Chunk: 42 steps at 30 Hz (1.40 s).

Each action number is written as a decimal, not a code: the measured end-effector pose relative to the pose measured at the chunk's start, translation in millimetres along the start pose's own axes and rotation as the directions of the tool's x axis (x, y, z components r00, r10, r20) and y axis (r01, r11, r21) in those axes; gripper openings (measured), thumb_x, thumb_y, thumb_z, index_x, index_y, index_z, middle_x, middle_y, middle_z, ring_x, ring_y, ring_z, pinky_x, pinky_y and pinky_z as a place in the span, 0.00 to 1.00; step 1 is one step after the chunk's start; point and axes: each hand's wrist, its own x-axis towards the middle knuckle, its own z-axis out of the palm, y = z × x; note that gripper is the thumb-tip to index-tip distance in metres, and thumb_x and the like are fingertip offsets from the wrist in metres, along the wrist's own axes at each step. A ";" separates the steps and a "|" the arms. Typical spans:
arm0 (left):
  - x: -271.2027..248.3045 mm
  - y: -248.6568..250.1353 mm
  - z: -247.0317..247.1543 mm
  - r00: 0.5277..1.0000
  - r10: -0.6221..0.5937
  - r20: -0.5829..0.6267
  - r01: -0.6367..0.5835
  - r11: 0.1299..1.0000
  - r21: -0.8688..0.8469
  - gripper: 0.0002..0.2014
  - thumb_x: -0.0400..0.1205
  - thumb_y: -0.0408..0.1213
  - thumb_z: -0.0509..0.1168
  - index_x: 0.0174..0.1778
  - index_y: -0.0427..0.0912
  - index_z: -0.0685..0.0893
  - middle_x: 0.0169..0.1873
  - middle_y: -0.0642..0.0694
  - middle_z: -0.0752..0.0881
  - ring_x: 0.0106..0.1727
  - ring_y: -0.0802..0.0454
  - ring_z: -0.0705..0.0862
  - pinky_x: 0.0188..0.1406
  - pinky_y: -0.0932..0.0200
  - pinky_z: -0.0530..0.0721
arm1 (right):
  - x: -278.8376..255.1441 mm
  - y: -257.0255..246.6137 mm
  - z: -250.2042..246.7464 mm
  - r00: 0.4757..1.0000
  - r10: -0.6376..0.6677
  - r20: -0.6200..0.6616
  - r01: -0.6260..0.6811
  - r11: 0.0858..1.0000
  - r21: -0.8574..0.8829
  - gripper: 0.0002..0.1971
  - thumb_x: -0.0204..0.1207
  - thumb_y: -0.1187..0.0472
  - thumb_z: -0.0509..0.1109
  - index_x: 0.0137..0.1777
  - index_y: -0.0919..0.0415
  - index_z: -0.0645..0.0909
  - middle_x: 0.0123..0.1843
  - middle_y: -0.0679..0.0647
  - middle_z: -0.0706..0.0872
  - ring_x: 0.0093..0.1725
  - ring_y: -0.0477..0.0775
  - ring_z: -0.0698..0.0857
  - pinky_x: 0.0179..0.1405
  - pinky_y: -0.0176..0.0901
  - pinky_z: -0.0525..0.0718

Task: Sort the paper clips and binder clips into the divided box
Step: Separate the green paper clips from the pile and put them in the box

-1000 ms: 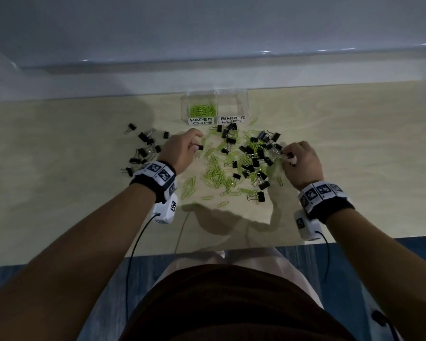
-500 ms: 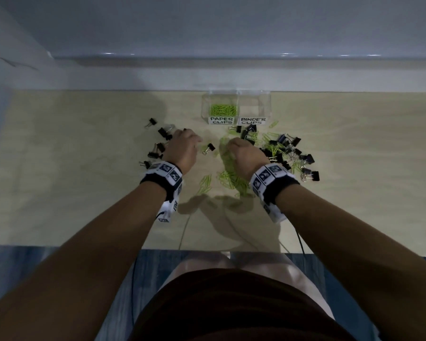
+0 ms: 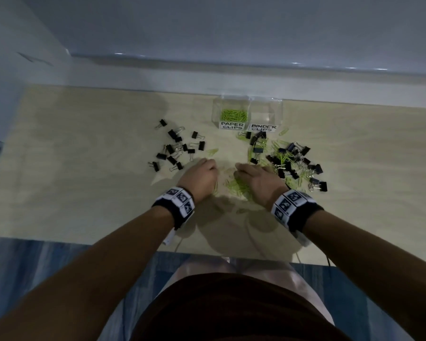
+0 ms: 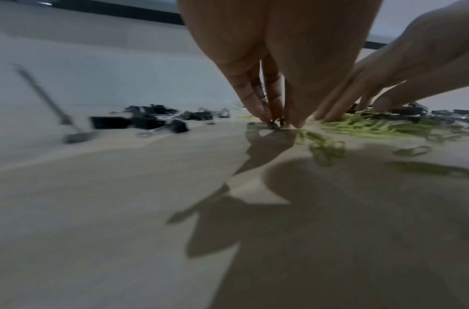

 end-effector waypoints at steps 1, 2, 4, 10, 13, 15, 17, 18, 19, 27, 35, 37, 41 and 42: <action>-7.7 -7.3 -3.3 1.000 -0.010 -0.023 0.009 1.000 -0.015 0.10 0.81 0.33 0.61 0.49 0.33 0.86 0.51 0.40 0.83 0.56 0.41 0.77 0.56 0.44 0.80 | 1.5 0.5 -3.5 1.000 -0.005 -0.010 0.005 1.000 0.013 0.34 0.72 0.73 0.62 0.78 0.54 0.62 0.81 0.51 0.60 0.77 0.58 0.65 0.73 0.59 0.64; -13.5 -13.8 -7.9 0.998 -0.027 -0.049 0.025 0.999 -0.041 0.11 0.81 0.34 0.61 0.50 0.33 0.87 0.50 0.40 0.83 0.56 0.42 0.77 0.57 0.45 0.79 | 5.8 0.1 -8.3 1.000 -0.001 -0.022 0.001 1.000 0.029 0.33 0.72 0.73 0.62 0.78 0.54 0.64 0.80 0.52 0.63 0.77 0.59 0.66 0.74 0.60 0.64; -18.3 -24.0 -18.9 0.994 -0.066 -0.090 0.056 0.993 -0.108 0.12 0.81 0.34 0.61 0.53 0.33 0.86 0.52 0.39 0.82 0.58 0.42 0.76 0.60 0.48 0.78 | 20.5 -2.4 -21.2 0.999 0.015 -0.047 -0.013 0.999 0.048 0.30 0.73 0.69 0.63 0.76 0.55 0.66 0.77 0.54 0.67 0.74 0.60 0.68 0.75 0.60 0.65; -17.4 -23.7 -25.5 0.975 -0.125 0.182 0.160 0.968 -0.192 0.31 0.73 0.45 0.73 0.71 0.40 0.73 0.64 0.42 0.72 0.60 0.45 0.77 0.61 0.56 0.78 | 62.5 -28.4 -55.1 0.999 -0.031 -0.008 0.032 0.998 0.057 0.25 0.78 0.61 0.58 0.76 0.55 0.65 0.80 0.54 0.62 0.75 0.60 0.66 0.71 0.63 0.70; -25.9 -20.4 -10.7 0.960 -0.141 0.240 0.185 0.967 -0.174 0.34 0.72 0.45 0.75 0.72 0.39 0.71 0.64 0.40 0.72 0.59 0.41 0.78 0.62 0.52 0.78 | 62.8 -34.2 -52.0 0.994 -0.073 0.084 0.074 0.997 -0.016 0.26 0.81 0.60 0.57 0.79 0.56 0.61 0.83 0.53 0.56 0.78 0.61 0.61 0.72 0.63 0.65; -27.1 -16.0 -4.8 0.964 -0.183 0.194 0.225 0.948 -0.224 0.29 0.74 0.40 0.73 0.70 0.39 0.73 0.63 0.39 0.73 0.60 0.40 0.78 0.62 0.51 0.78 | 54.5 -31.8 -43.2 0.990 -0.098 0.102 0.103 0.994 -0.044 0.27 0.80 0.62 0.58 0.80 0.56 0.60 0.83 0.53 0.57 0.78 0.60 0.62 0.71 0.60 0.66; -21.7 -11.7 -2.9 0.964 -0.229 0.139 0.260 0.923 -0.283 0.25 0.75 0.35 0.70 0.68 0.38 0.74 0.62 0.38 0.75 0.61 0.39 0.77 0.61 0.51 0.77 | 41.7 -24.9 -33.1 0.982 -0.145 0.118 0.153 0.986 -0.068 0.31 0.77 0.67 0.62 0.80 0.53 0.60 0.82 0.51 0.59 0.78 0.58 0.63 0.71 0.57 0.67; -18.5 -9.8 -2.5 0.963 -0.241 0.121 0.267 0.913 -0.307 0.24 0.76 0.34 0.69 0.68 0.37 0.74 0.62 0.37 0.76 0.61 0.39 0.77 0.61 0.50 0.76 | 35.0 -19.5 -27.8 0.978 -0.170 0.120 0.178 0.982 -0.061 0.33 0.74 0.70 0.63 0.79 0.52 0.62 0.81 0.49 0.61 0.77 0.56 0.64 0.72 0.56 0.67; -15.6 -8.2 -2.1 0.963 -0.249 0.109 0.271 0.906 -0.326 0.23 0.77 0.34 0.69 0.68 0.37 0.74 0.62 0.37 0.76 0.61 0.39 0.77 0.61 0.50 0.76 | 29.2 -13.0 -23.1 0.977 -0.184 0.106 0.189 0.981 -0.040 0.34 0.71 0.71 0.65 0.78 0.51 0.65 0.80 0.48 0.64 0.76 0.55 0.67 0.71 0.55 0.69; -4.5 12.7 -1.1 0.975 -0.145 0.171 0.187 0.947 -0.261 0.43 0.67 0.50 0.77 0.74 0.36 0.67 0.65 0.37 0.69 0.66 0.41 0.72 0.67 0.51 0.73 | 11.8 10.9 -13.8 0.997 -0.070 0.027 0.070 0.997 0.014 0.37 0.69 0.48 0.74 0.77 0.54 0.65 0.68 0.55 0.71 0.66 0.59 0.71 0.64 0.52 0.76; 9.0 43.4 6.2 0.988 -0.121 0.099 0.141 0.962 -0.234 0.18 0.76 0.40 0.70 0.60 0.39 0.80 0.56 0.40 0.77 0.55 0.42 0.79 0.55 0.51 0.79 | 16.2 3.0 -8.9 0.998 -0.011 -0.063 0.022 0.982 0.187 0.19 0.72 0.68 0.65 0.64 0.60 0.78 0.51 0.60 0.79 0.50 0.62 0.81 0.41 0.45 0.76; 13.0 43.6 4.3 0.993 -0.095 0.072 0.110 0.967 -0.231 0.12 0.78 0.38 0.66 0.56 0.38 0.83 0.53 0.40 0.80 0.52 0.42 0.81 0.50 0.51 0.81 | 14.1 8.9 -7.3 0.994 0.006 -0.112 0.022 0.968 0.248 0.13 0.72 0.67 0.66 0.55 0.61 0.83 0.48 0.59 0.81 0.46 0.62 0.82 0.41 0.46 0.79; 20.8 35.5 -2.9 0.995 -0.037 0.091 0.053 0.981 -0.184 0.11 0.79 0.33 0.62 0.55 0.35 0.84 0.51 0.39 0.82 0.51 0.40 0.82 0.48 0.49 0.82 | 9.0 23.1 -6.1 0.949 0.220 -0.225 -0.076 0.854 0.515 0.05 0.70 0.69 0.73 0.42 0.60 0.88 0.43 0.54 0.88 0.42 0.54 0.86 0.47 0.40 0.82; 22.5 33.0 -5.9 0.995 -0.032 0.095 0.049 0.981 -0.187 0.11 0.79 0.33 0.62 0.54 0.35 0.84 0.50 0.39 0.83 0.51 0.40 0.82 0.49 0.49 0.82 | 7.2 25.6 -9.2 0.930 0.299 -0.211 -0.114 0.785 0.609 0.05 0.69 0.68 0.75 0.40 0.58 0.88 0.41 0.50 0.88 0.40 0.50 0.86 0.46 0.40 0.84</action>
